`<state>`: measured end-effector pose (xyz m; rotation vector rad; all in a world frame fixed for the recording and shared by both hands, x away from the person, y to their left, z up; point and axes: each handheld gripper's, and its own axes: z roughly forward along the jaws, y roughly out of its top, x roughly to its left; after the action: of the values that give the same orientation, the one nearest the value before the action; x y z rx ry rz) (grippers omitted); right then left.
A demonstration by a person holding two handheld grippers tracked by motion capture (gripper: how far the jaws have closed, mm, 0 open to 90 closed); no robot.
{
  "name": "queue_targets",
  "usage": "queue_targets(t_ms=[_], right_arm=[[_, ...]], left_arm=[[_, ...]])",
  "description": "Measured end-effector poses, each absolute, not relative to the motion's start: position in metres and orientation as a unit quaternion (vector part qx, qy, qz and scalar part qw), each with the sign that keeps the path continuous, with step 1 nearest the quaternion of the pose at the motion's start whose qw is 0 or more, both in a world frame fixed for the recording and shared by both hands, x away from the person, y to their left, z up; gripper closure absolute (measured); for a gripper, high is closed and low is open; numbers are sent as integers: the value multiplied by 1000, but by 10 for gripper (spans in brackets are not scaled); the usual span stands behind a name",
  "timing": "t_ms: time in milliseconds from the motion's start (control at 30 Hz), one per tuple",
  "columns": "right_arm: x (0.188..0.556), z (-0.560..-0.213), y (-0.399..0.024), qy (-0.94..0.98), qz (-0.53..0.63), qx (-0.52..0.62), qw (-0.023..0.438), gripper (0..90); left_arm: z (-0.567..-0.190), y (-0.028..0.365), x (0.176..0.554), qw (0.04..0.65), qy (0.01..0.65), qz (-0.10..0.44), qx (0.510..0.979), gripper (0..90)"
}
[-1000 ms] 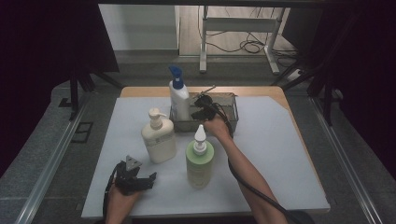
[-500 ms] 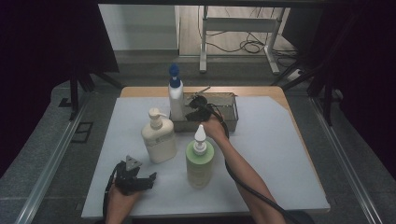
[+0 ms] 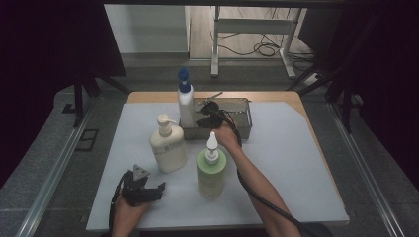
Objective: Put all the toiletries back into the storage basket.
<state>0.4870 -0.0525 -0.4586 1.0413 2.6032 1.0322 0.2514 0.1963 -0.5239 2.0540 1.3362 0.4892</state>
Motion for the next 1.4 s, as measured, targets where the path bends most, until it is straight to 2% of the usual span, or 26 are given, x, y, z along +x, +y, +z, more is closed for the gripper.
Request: queue_targets(t_ms=[167, 433, 900, 1167, 1400], right_arm=[[487, -458, -53, 869, 344, 347, 77, 871], [484, -456, -61, 869, 349, 341, 85, 759], [467, -437, -89, 867, 378, 314, 85, 437], [452, -430, -99, 868, 387, 297, 93, 312], [437, -424, -108, 868, 395, 283, 101, 256]], left_arm=[[-524, 196, 251, 316, 507, 186, 780, 129], [-524, 196, 251, 315, 507, 186, 780, 129], [-524, 196, 251, 316, 507, 187, 780, 129], [-524, 196, 251, 317, 507, 187, 779, 129], [-524, 196, 251, 319, 508, 187, 778, 129]])
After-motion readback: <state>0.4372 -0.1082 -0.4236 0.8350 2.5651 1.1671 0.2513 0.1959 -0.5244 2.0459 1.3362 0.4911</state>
